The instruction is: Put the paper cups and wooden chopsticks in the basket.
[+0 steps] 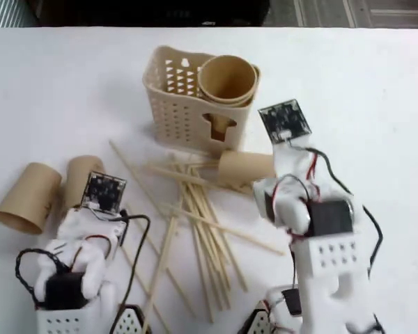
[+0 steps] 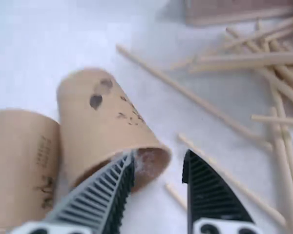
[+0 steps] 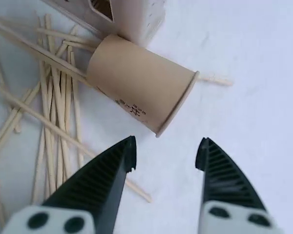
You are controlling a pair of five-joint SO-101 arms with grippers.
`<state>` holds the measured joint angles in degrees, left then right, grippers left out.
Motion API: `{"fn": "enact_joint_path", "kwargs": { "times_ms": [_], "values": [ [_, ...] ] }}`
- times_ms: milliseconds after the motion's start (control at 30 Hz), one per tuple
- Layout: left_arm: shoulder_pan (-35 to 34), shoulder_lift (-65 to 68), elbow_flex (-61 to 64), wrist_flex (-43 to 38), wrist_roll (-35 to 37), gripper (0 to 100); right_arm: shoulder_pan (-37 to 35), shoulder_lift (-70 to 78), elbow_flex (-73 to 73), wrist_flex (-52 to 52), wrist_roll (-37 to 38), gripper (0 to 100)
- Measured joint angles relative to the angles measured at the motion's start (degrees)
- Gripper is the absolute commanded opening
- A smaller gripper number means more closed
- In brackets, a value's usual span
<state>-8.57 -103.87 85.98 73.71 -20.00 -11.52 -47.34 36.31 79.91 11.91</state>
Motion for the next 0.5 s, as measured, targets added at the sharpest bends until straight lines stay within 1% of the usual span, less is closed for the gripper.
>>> {"fn": "enact_joint_path", "kwargs": {
  "times_ms": [167, 333, 500],
  "values": [
    [0.0, -0.18, -6.77, 0.0, -1.49, 18, 0.0, 10.73, 0.0, -4.84, -0.88, 20.5],
    [-2.99, -0.53, -12.92, 0.0, -1.76, 18, 1.49, 17.23, -1.14, -6.07, -5.63, 20.5],
    [-7.21, -0.7, -19.08, 0.0, -1.76, 18, 2.46, 23.3, -1.58, -8.97, -7.47, 20.0]
  ]
}}
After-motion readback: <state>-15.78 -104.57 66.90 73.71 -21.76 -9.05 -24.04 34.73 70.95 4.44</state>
